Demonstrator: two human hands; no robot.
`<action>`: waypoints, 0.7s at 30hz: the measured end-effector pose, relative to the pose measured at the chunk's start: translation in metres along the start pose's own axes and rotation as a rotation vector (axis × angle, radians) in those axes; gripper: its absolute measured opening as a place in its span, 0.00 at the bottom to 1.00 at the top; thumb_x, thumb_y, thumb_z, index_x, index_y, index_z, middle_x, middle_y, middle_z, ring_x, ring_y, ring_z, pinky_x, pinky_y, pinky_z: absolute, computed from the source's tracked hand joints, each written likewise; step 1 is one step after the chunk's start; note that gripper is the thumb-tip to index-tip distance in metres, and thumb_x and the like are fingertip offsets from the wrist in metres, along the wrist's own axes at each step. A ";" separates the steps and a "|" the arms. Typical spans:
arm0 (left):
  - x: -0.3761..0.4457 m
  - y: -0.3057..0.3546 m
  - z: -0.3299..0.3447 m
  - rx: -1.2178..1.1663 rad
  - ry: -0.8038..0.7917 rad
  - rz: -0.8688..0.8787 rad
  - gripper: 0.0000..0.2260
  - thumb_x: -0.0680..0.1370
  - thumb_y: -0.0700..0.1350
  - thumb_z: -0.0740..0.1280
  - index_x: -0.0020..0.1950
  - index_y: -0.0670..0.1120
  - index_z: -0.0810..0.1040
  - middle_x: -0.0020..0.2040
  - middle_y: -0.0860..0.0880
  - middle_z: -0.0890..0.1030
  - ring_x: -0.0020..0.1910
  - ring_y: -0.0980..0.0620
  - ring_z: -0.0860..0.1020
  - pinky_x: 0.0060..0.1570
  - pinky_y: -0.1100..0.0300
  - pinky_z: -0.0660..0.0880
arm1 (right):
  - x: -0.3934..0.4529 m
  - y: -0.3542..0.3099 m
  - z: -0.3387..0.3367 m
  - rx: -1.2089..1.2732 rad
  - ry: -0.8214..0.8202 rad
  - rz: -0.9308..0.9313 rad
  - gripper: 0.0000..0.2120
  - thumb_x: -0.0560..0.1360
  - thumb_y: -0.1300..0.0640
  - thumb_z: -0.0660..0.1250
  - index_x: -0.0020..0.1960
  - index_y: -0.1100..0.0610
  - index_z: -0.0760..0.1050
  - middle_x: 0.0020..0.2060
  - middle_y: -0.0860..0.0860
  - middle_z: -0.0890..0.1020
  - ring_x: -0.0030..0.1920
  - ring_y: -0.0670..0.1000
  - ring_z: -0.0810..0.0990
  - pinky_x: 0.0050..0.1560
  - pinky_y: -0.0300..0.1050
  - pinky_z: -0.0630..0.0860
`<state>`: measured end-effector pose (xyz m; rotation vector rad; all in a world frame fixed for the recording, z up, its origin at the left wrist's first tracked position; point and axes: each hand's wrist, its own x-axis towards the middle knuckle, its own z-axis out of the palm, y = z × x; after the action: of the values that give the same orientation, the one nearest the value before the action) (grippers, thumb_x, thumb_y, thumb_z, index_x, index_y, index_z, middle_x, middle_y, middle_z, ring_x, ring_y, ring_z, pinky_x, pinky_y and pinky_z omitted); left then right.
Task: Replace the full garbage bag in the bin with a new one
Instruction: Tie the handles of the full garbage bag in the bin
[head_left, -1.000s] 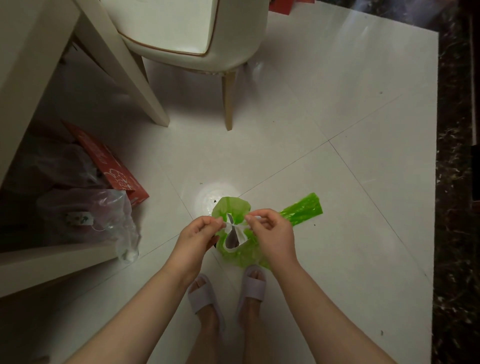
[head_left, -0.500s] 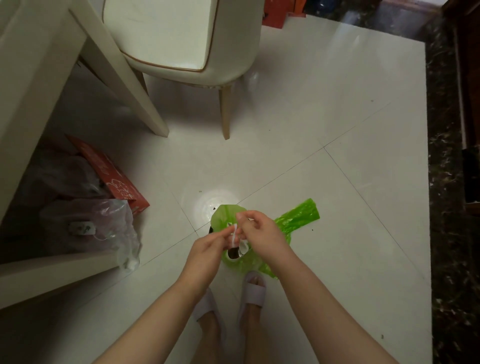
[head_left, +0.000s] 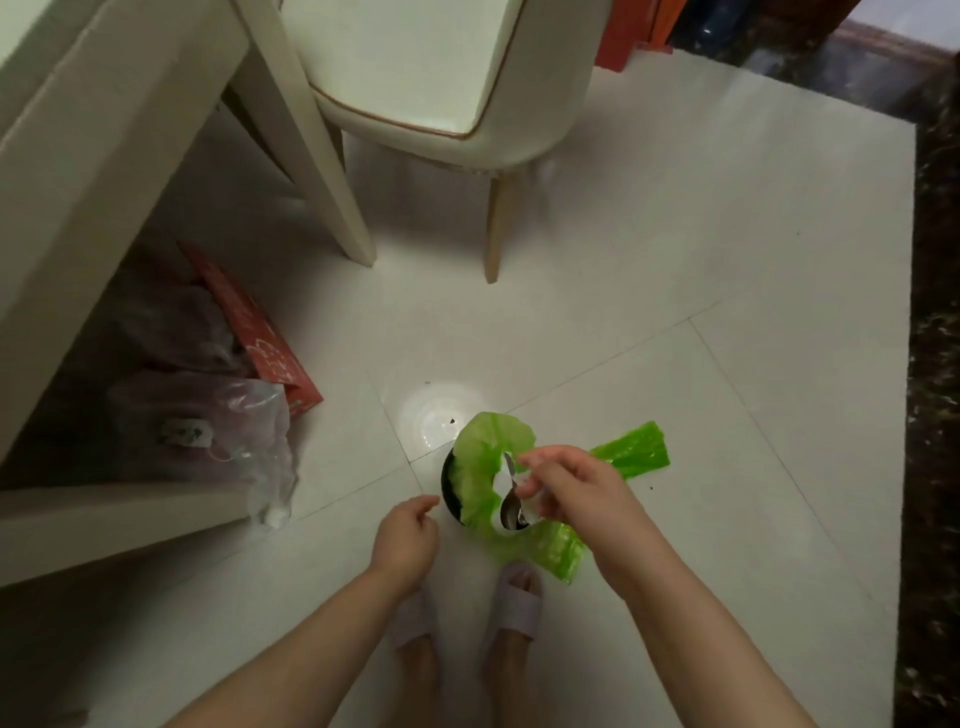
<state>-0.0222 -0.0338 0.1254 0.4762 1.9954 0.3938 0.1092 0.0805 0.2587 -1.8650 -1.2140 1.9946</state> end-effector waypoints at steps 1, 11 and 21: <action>0.018 -0.008 0.013 -0.027 -0.028 -0.041 0.18 0.76 0.36 0.58 0.65 0.42 0.74 0.65 0.42 0.76 0.64 0.46 0.75 0.61 0.61 0.68 | 0.004 0.000 0.001 0.010 -0.002 -0.030 0.06 0.76 0.59 0.64 0.48 0.59 0.79 0.32 0.52 0.80 0.33 0.49 0.73 0.37 0.39 0.73; 0.150 -0.071 0.105 -0.335 -0.053 -0.373 0.26 0.77 0.41 0.61 0.74 0.40 0.60 0.72 0.37 0.66 0.67 0.37 0.70 0.65 0.45 0.71 | 0.034 0.006 0.004 -0.076 -0.034 -0.236 0.11 0.76 0.63 0.62 0.41 0.56 0.81 0.24 0.51 0.79 0.30 0.47 0.77 0.33 0.33 0.74; 0.177 -0.079 0.139 -0.073 -0.047 -0.301 0.10 0.74 0.40 0.64 0.50 0.36 0.80 0.52 0.35 0.82 0.51 0.39 0.80 0.48 0.55 0.76 | 0.050 0.001 0.007 -0.059 -0.057 -0.215 0.10 0.76 0.62 0.61 0.43 0.56 0.81 0.20 0.49 0.76 0.28 0.47 0.75 0.30 0.33 0.72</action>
<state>0.0157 -0.0057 -0.1081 0.1341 1.9613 0.2632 0.0933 0.1068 0.2192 -1.6320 -1.4361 1.9276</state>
